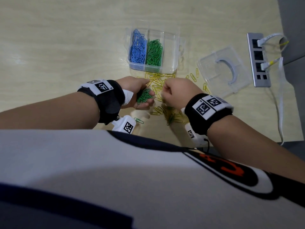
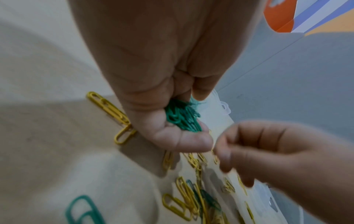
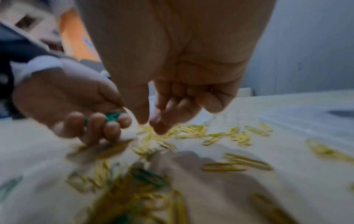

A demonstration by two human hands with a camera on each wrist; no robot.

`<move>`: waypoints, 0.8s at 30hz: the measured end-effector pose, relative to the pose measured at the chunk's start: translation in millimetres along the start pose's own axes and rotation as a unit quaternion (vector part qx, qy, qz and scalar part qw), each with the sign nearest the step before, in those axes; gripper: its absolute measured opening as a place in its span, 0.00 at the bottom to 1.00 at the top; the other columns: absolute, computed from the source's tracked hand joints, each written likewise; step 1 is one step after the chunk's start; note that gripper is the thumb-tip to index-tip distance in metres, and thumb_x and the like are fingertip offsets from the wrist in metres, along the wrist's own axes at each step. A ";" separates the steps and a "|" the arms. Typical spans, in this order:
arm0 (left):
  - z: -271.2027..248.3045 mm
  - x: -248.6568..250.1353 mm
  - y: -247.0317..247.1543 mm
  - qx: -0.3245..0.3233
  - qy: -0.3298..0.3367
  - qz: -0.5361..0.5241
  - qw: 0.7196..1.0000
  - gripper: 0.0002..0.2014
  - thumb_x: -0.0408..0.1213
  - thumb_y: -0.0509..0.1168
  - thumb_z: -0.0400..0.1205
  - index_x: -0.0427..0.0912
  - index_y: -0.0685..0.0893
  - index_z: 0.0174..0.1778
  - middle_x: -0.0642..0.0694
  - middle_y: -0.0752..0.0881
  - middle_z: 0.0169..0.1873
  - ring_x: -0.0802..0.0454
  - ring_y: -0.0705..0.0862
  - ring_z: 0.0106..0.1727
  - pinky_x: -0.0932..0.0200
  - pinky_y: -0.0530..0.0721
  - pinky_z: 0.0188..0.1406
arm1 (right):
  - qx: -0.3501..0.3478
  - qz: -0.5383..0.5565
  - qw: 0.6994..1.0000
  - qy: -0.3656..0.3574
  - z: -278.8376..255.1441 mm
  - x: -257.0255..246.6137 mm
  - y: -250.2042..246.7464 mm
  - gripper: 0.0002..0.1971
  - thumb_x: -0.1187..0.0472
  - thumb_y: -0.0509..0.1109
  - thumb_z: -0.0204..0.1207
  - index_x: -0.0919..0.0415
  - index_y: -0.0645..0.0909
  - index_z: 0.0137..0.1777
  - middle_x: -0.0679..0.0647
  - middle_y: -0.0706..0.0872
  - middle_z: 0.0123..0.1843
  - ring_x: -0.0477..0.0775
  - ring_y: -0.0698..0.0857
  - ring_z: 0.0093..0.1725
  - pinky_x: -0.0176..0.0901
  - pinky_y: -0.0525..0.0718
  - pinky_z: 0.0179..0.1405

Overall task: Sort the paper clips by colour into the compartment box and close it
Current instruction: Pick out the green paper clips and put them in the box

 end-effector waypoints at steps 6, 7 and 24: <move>1.6 0.0 -6.7 0.017 0.006 -0.018 1.000 0.23 0.48 0.50 0.88 0.36 0.78 0.37 0.41 0.78 0.26 0.48 0.79 0.29 0.56 0.84 0.37 | -0.071 -0.138 0.988 0.013 -6.2 14.5 21.1 0.02 0.56 0.66 0.75 0.49 0.80 0.44 0.48 0.84 0.46 0.54 0.82 0.46 0.45 0.81 0.42; 1.5 0.4 -6.7 0.018 0.008 -0.012 1.000 0.23 0.48 0.50 0.88 0.36 0.78 0.36 0.41 0.78 0.25 0.49 0.79 0.27 0.57 0.85 0.35 | -0.066 -0.143 0.987 0.008 -5.9 13.3 21.6 0.03 0.56 0.66 0.75 0.50 0.81 0.45 0.49 0.84 0.46 0.54 0.82 0.45 0.45 0.81 0.42; -6.2 4.8 5.3 -0.008 0.014 0.027 1.000 0.23 0.51 0.49 0.88 0.39 0.78 0.38 0.43 0.81 0.26 0.52 0.81 0.26 0.60 0.86 0.29 | 0.011 0.064 0.998 0.027 -9.0 5.1 -12.8 0.11 0.50 0.68 0.76 0.51 0.76 0.35 0.46 0.81 0.33 0.47 0.79 0.36 0.39 0.71 0.29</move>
Point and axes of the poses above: each hand's wrist, its own z-axis towards the middle knuckle, its own y-axis out of the palm, x = y × z, the point moved 8 cm from there along z, towards the middle knuckle
